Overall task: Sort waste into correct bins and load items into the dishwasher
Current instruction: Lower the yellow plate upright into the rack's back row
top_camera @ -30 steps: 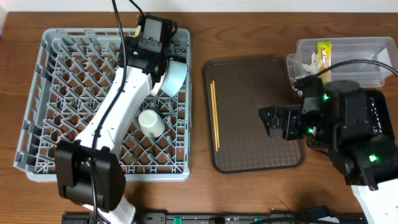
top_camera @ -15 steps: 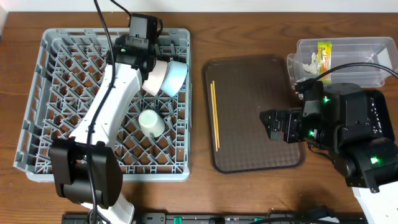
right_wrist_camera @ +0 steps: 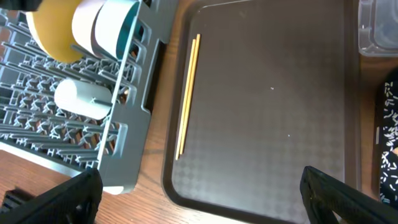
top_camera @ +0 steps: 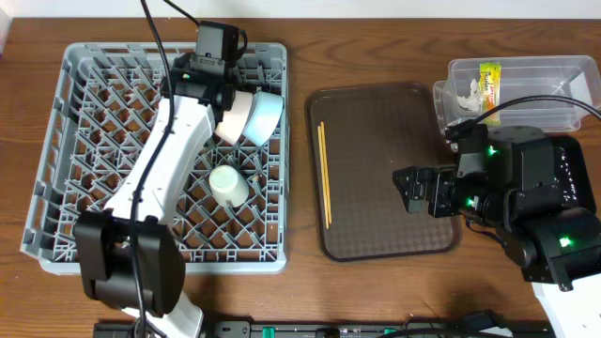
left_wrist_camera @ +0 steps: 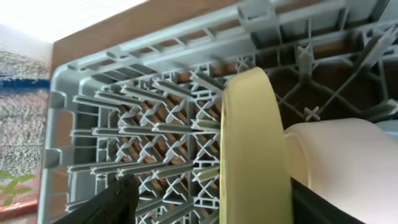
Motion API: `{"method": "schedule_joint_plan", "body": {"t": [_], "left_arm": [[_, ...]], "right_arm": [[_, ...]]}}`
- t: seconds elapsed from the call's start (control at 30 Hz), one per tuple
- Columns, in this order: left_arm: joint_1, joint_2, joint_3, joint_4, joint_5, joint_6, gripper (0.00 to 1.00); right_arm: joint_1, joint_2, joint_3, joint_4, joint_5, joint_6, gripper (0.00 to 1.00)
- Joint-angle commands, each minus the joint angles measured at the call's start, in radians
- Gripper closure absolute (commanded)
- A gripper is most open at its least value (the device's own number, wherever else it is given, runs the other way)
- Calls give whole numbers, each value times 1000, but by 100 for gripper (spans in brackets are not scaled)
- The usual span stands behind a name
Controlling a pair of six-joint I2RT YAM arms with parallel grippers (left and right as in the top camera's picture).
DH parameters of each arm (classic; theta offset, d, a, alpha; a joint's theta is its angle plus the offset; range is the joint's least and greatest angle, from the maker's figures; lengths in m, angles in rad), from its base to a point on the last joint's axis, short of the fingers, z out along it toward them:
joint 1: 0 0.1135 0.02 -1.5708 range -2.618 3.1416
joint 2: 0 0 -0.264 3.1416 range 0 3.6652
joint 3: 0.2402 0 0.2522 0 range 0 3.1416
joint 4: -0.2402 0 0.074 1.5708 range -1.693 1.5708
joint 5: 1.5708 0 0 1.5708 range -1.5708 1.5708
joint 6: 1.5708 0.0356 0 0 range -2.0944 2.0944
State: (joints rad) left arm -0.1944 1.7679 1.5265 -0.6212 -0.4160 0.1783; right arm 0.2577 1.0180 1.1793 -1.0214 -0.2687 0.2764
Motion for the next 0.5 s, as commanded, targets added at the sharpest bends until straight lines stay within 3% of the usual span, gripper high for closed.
{"method": "schedule_joint_plan", "body": {"t": [0.0, 0.13, 0.47], "left_arm": [[-1, -135, 13, 6, 5, -35, 32], [-1, -250, 13, -4, 53, -50, 32], [-6, -387, 12, -143, 418, -166, 30]], "right_arm": [[11, -5, 19, 0, 3, -15, 1], [11, -5, 19, -3, 6, -14, 1], [11, -36, 35, -57, 63, 23, 1]]}}
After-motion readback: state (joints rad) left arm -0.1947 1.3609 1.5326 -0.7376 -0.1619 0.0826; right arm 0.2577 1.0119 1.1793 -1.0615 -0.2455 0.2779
